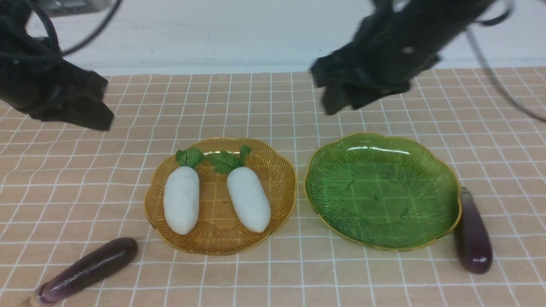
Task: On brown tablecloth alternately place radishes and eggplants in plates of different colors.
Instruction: 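Place the eggplant on the green plate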
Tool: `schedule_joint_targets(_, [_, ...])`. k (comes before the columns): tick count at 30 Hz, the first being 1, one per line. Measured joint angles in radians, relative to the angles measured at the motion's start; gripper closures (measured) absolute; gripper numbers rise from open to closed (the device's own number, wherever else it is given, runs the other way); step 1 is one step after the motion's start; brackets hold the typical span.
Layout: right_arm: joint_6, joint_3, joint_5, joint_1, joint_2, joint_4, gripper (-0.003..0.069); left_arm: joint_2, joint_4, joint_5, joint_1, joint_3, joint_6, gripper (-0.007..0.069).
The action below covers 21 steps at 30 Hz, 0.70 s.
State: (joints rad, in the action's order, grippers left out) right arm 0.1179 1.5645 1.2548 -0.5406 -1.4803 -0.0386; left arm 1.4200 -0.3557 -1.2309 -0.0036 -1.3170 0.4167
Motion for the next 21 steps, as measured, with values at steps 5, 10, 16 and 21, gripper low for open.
schedule_joint_targets(5, [0.015,-0.163,0.003,0.000,0.137,0.014,0.0510,0.000,0.080,0.002,0.000,0.180,0.001,0.0627])
schedule_joint_targets(10, [0.018,-0.260,0.005,0.000,0.183,0.013,0.0510,0.000,0.141,0.099,0.000,0.267,0.001,0.0543])
schedule_joint_targets(16, [0.016,-0.276,0.004,0.000,0.183,0.012,0.0510,0.032,0.186,0.124,-0.001,0.271,0.003,0.0218])
schedule_joint_targets(21, [0.004,-0.281,0.004,0.000,0.183,-0.002,0.0510,0.157,0.270,0.212,-0.001,0.271,0.035,-0.0020])
